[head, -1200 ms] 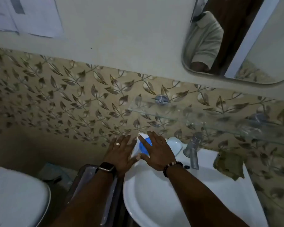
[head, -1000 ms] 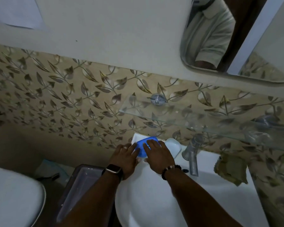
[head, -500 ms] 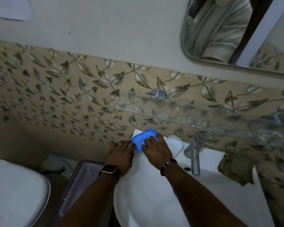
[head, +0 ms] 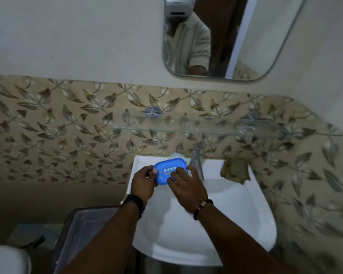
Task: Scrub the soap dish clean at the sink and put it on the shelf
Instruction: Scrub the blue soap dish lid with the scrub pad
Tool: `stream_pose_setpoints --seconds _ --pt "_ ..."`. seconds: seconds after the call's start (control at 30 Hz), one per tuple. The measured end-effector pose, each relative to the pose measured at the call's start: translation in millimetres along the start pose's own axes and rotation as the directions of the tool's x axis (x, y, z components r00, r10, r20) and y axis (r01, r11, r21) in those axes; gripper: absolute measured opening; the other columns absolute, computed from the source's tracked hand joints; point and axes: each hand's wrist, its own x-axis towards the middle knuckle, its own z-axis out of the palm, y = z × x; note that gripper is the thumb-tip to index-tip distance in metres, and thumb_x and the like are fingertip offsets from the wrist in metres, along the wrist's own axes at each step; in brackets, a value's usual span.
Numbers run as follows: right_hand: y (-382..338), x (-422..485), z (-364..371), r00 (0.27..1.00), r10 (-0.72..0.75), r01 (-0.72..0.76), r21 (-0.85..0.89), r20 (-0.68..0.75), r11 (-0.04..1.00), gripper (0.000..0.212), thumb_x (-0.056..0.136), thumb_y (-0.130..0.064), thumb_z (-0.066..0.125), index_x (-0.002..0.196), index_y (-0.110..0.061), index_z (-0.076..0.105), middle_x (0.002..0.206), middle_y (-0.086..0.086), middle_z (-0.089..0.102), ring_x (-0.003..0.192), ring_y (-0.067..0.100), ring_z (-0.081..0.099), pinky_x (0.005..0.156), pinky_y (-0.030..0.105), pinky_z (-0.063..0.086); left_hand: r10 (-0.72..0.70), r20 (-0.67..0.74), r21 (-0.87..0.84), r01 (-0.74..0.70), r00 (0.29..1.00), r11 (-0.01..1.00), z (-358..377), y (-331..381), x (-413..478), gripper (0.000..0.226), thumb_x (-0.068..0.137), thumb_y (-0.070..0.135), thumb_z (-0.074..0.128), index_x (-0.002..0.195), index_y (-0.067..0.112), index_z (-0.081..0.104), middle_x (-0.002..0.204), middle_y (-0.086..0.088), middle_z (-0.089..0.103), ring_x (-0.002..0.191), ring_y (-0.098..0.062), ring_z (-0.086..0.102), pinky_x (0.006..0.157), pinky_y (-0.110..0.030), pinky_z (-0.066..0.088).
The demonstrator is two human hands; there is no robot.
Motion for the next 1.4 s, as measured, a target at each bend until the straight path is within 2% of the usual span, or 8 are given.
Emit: stream_pose_setpoints --seconds 0.17,0.47,0.6,0.87,1.07,1.23,1.3,1.4 --pt "31 -63 -13 0.985 0.160 -0.165 -0.091 -0.067 0.982 0.042 0.090 -0.002 0.041 0.123 -0.011 0.065 0.121 0.011 0.068 0.111 0.033 0.059 0.094 0.048 0.043 -0.067 0.116 -0.123 0.081 0.991 0.989 31 0 -25 0.017 0.103 0.011 0.050 0.111 0.004 0.064 0.100 -0.019 0.070 0.083 -0.030 0.070 0.064 -0.034 0.062" --pt "127 -112 -29 0.781 0.620 -0.591 -0.235 0.075 0.772 0.061 0.081 -0.002 0.037 0.139 -0.011 0.054 0.128 0.010 0.060 0.115 0.032 0.058 0.092 0.047 0.037 -0.068 0.097 -0.168 0.083 0.993 0.982 60 -7 -42 0.020 0.103 0.013 0.052 0.116 0.007 0.065 0.108 -0.022 0.071 0.088 -0.032 0.071 0.068 -0.035 0.060" --pt "158 -103 -8 0.683 0.691 -0.666 -0.189 0.234 0.722 0.064 0.080 -0.002 0.038 0.143 -0.009 0.050 0.138 0.014 0.058 0.125 0.036 0.055 0.099 0.052 0.038 -0.064 0.072 -0.186 0.077 0.995 0.980 68 -6 -42 0.023 0.102 0.010 0.052 0.121 0.003 0.063 0.110 -0.022 0.070 0.092 -0.035 0.069 0.070 -0.037 0.060" --pt "194 -99 77 0.547 0.636 -0.729 -0.064 0.544 0.682 0.068 0.102 -0.034 0.040 0.160 -0.022 0.006 0.169 0.007 0.004 0.155 0.029 0.007 0.124 0.049 0.011 -0.034 0.027 -0.147 0.038 0.999 0.988 78 -5 -51 0.023 0.101 0.016 0.055 0.119 0.009 0.068 0.103 -0.013 0.075 0.083 -0.024 0.073 0.065 -0.031 0.061" --pt "186 -99 112 0.448 0.632 -0.786 -0.058 0.632 0.616 0.056 0.093 -0.024 0.054 0.147 -0.029 0.041 0.148 0.008 0.044 0.137 0.035 0.037 0.111 0.047 0.035 -0.035 0.009 -0.142 0.036 0.999 0.989 82 -8 -50 0.023 0.100 0.017 0.057 0.118 0.012 0.069 0.101 -0.007 0.078 0.082 -0.022 0.075 0.067 -0.032 0.063" --pt "182 -98 108 0.559 0.660 -0.758 -0.012 0.502 0.652 0.028 0.098 -0.013 0.046 0.123 -0.013 0.059 0.125 0.013 0.058 0.118 0.034 0.051 0.102 0.043 0.041 -0.049 0.001 -0.189 0.048 0.999 0.981 90 -1 -48 0.021 0.099 0.014 0.057 0.116 0.010 0.069 0.098 -0.009 0.077 0.080 -0.021 0.074 0.065 -0.030 0.062" --pt "186 -97 96 0.517 0.697 -0.818 0.045 0.496 0.574 0.023 0.098 -0.012 0.047 0.114 -0.008 0.063 0.120 0.016 0.062 0.113 0.034 0.056 0.097 0.043 0.045 -0.055 -0.011 -0.221 0.051 0.998 0.974 92 5 -47 0.017 0.099 0.012 0.057 0.112 0.011 0.069 0.095 -0.009 0.076 0.079 -0.022 0.072 0.064 -0.030 0.062" --pt "177 -90 62 0.413 0.855 -0.886 0.356 0.313 0.298 0.025 0.093 0.001 0.050 0.112 0.001 0.067 0.113 0.023 0.065 0.109 0.039 0.059 0.093 0.045 0.048 -0.063 -0.031 -0.261 0.052 0.998 0.964 95 15 -46 0.013 0.098 0.010 0.060 0.102 0.015 0.071 0.088 -0.005 0.075 0.077 -0.020 0.071 0.066 -0.033 0.063"
